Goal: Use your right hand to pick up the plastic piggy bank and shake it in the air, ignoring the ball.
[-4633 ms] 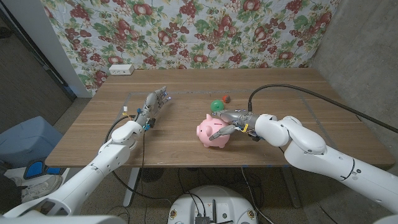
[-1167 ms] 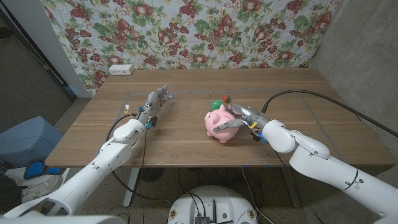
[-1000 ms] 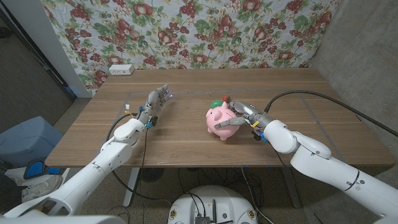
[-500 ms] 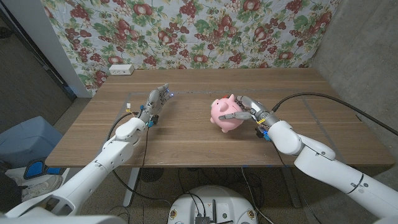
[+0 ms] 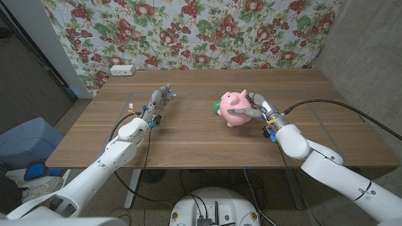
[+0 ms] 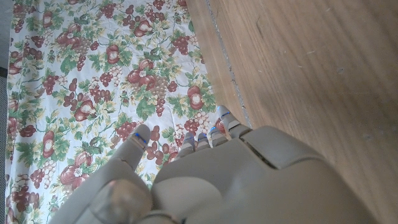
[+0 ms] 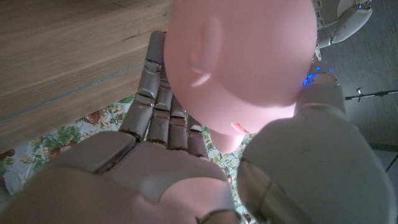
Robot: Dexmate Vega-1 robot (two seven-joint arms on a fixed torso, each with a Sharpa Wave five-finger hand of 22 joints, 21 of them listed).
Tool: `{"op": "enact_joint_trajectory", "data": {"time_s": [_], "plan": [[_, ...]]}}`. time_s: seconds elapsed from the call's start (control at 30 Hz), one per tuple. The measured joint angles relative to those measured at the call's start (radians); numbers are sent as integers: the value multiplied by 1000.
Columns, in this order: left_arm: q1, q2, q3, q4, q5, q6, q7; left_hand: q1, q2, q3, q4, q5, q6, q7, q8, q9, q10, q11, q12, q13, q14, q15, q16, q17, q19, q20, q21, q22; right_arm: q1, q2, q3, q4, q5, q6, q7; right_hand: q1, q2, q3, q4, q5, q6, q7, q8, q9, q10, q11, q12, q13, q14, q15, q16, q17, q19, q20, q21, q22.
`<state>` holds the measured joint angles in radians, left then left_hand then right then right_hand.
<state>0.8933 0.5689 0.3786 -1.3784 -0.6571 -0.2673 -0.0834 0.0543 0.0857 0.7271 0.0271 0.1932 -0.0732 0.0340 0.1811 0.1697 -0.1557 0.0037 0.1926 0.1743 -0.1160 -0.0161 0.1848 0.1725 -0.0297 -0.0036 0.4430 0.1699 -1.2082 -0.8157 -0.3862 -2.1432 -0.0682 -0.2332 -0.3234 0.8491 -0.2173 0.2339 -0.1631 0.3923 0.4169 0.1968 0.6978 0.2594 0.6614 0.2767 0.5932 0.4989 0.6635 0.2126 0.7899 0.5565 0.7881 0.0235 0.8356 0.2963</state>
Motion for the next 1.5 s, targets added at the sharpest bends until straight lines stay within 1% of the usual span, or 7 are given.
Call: {"op": "enact_joint_trajectory", "data": {"time_s": [0.2,0.37,0.43,0.5,0.77,1.3,1.5], "plan": [[-5,-6,2,6,2,-3,0,0,0,0,0,0,0,0,0,0,0,0,0,0,0,0,0,0,0,0,0,0,-27,15,31,16,36,42,-41,0,0,0,0,0,0,0,2,0,0,0,0,0,0,0,0,6,0,0,8,-5],[-9,-10,4,11,3,-4,0,0,0,0,0,0,0,0,0,0,0,0,0,0,0,0,0,0,0,0,0,0,-35,27,45,30,58,67,-60,0,0,0,0,0,0,0,2,0,0,0,0,0,0,0,0,7,0,0,16,-11],[-11,-12,5,13,3,-4,0,0,0,0,0,0,0,0,0,0,0,0,0,0,0,0,0,0,0,0,-5,0,-35,27,45,30,66,80,-66,0,0,0,0,0,0,0,2,0,0,0,0,0,0,0,0,7,0,0,16,-12],[-13,-14,6,17,3,-5,-1,0,0,0,0,0,0,0,0,0,0,0,0,0,0,0,0,0,1,-1,-8,0,-37,39,54,47,76,94,-74,0,0,0,0,0,0,0,3,0,0,0,0,0,0,0,0,13,0,0,23,-14],[-16,-20,7,25,4,-9,-2,0,0,0,0,0,0,0,0,0,0,0,0,0,0,0,0,0,4,-4,-8,0,-32,58,65,72,98,127,-90,0,0,0,0,0,0,0,4,0,0,0,0,0,0,0,0,15,0,0,31,-20],[-23,-29,9,39,4,-14,-1,0,0,0,0,0,0,0,0,0,0,0,0,0,0,0,0,0,7,0,-15,0,-23,79,80,101,133,184,-109,0,0,0,0,1,0,0,4,0,0,0,0,0,0,0,0,21,0,0,47,-28],[-27,-31,10,43,4,-15,-3,0,0,-4,-4,0,0,0,0,0,0,0,0,0,0,0,0,0,7,0,-15,0,-23,109,95,132,149,218,-126,0,0,0,0,1,0,0,4,0,4,-3,0,0,0,0,0,21,0,0,61,-31]]}}
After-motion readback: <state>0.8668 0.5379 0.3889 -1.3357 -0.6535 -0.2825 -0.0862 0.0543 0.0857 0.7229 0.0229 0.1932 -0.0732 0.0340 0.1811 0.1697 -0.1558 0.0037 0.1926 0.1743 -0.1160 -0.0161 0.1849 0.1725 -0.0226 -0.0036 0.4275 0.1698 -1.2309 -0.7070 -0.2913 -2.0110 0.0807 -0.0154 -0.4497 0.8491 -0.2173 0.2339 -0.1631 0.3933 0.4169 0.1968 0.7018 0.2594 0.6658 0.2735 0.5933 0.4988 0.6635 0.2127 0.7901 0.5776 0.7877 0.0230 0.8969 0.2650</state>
